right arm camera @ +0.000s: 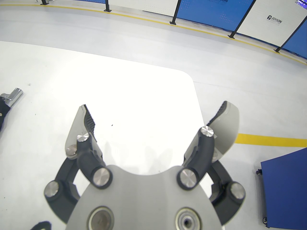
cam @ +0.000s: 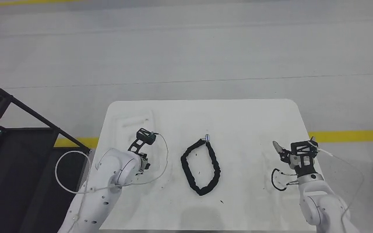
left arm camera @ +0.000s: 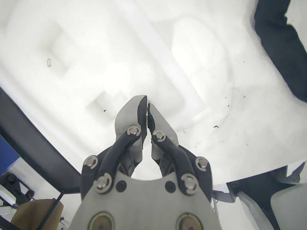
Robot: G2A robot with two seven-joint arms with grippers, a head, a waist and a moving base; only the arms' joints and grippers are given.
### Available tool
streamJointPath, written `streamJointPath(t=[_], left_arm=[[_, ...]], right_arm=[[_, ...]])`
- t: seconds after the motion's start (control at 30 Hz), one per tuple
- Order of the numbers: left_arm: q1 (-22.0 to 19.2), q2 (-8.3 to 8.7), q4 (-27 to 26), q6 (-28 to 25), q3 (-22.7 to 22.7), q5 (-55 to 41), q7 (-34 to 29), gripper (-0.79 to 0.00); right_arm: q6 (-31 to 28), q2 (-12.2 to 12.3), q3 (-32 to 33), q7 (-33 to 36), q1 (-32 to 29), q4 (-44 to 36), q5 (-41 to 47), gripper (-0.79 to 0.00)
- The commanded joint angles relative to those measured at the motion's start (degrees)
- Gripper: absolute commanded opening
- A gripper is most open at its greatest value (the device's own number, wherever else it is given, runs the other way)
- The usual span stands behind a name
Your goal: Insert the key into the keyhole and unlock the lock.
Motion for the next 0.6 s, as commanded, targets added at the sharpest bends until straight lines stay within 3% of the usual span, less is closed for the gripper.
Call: streamJointPath(t=[0.0,0.2,0.33,0.57], left_arm=[[0.1,0.07,-0.7,-0.6,-0.3,0.6,-0.4,-0.785],[1.9,0.46,-4.1,-1.5,-3.2,0.3,-1.6,-0.785],[5.0,0.87,-8.2,-5.7,-5.5,-6.6,-5.2,-0.785],[3.5,1.03,-2.2,-4.2,-8.5,-10.8,-6.4,-0.785]], right_arm=[[0.0,0.0,0.0,0.0,0.0,0.0,0.0,0.0],[0.0,0.0,0.0,0.0,0.0,0.0,0.0,0.0],[0.0,0.0,0.0,0.0,0.0,0.0,0.0,0.0],[0.0,0.0,0.0,0.0,0.0,0.0,0.0,0.0]])
